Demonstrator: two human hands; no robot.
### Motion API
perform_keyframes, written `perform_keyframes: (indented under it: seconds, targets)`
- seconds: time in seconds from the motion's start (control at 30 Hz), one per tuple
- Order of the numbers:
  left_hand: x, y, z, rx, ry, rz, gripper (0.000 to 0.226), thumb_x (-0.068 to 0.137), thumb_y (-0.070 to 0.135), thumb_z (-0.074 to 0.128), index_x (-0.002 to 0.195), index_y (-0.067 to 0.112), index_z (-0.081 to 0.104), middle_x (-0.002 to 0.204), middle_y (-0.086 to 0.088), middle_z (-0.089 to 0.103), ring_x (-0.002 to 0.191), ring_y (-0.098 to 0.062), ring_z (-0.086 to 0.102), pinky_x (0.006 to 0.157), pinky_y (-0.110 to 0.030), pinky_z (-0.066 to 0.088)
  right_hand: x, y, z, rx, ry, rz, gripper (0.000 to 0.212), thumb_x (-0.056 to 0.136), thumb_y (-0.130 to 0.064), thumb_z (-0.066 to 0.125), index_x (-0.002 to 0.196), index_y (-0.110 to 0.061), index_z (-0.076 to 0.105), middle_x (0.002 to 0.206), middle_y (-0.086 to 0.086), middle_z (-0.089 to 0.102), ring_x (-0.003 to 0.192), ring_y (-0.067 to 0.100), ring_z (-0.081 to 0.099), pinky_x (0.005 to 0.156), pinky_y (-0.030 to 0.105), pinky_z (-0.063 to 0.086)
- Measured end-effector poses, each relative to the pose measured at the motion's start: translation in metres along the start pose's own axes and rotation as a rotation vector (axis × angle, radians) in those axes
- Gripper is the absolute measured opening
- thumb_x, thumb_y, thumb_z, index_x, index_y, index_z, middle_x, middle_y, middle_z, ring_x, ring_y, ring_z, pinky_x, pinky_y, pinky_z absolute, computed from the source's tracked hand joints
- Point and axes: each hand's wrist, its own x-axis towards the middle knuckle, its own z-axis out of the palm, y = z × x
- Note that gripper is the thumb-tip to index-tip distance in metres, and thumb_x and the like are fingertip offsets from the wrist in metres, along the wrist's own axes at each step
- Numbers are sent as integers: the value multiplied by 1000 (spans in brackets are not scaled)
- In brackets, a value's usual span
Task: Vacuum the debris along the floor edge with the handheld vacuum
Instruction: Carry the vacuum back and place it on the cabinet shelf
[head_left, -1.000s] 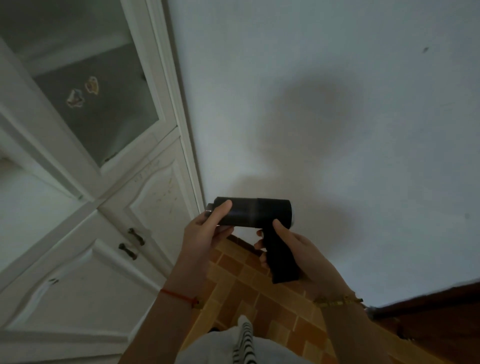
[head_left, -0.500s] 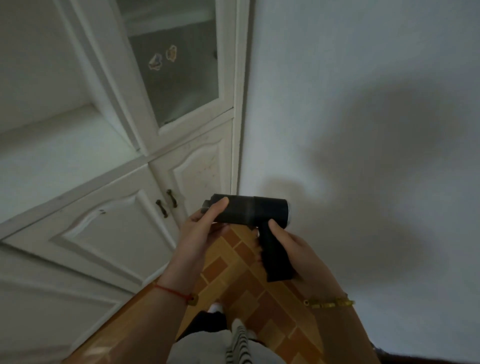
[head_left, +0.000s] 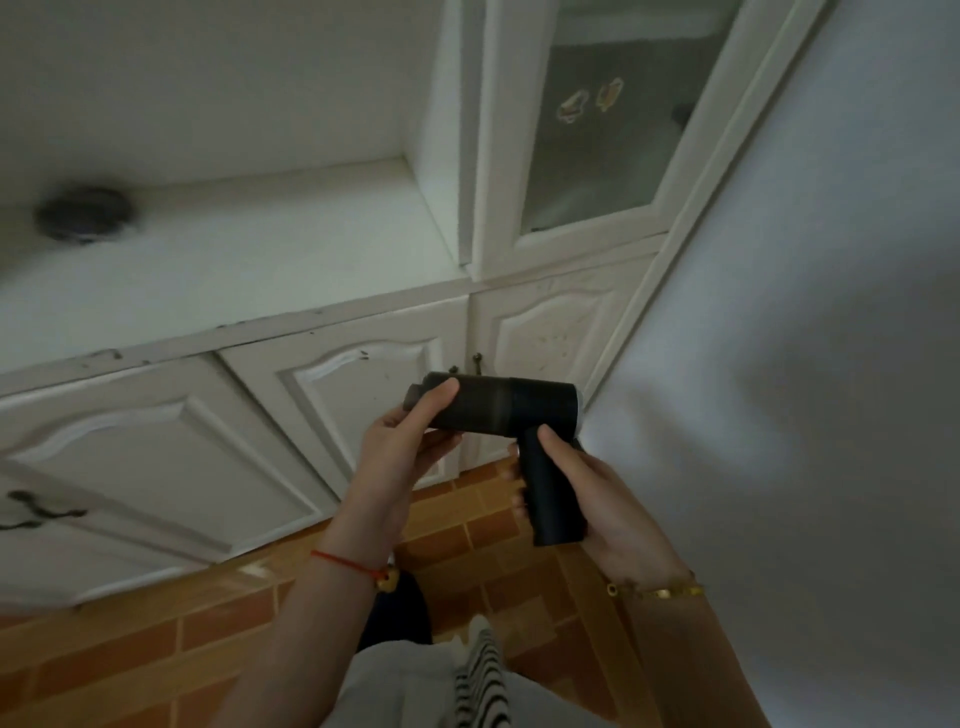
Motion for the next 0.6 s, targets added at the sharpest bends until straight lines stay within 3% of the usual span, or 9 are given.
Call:
perform_keyframes:
  seconds: [0.13, 0.33, 0.6]
  targets:
    - [26, 27, -32, -38, 24, 25, 39, 77, 34, 78, 107, 10, 71, 103, -6, 75, 106, -20, 70, 93, -30, 56, 41, -7, 36, -20, -36, 14, 49, 88, -43, 63, 116, -2, 66, 97, 18, 70, 77, 26, 64, 75, 38, 54]
    - [83, 88, -77, -62, 58, 73, 48, 76, 34, 78, 114, 6, 70, 114, -12, 73, 108, -20, 70, 88, -26, 58, 108, -32, 107, -70, -52, -13, 49, 87, -43, 62, 117, -5, 65, 97, 16, 72, 73, 25, 65, 73, 36, 54]
    - [153, 158, -124, -75, 103, 108, 39, 79, 31, 79, 108, 7, 71, 107, -9, 75, 105, -19, 71, 88, -27, 58, 181, -59, 186, -158, -9, -136, 42, 89, -38, 62, 115, -7, 64, 94, 16, 74, 70, 25, 67, 63, 30, 55]
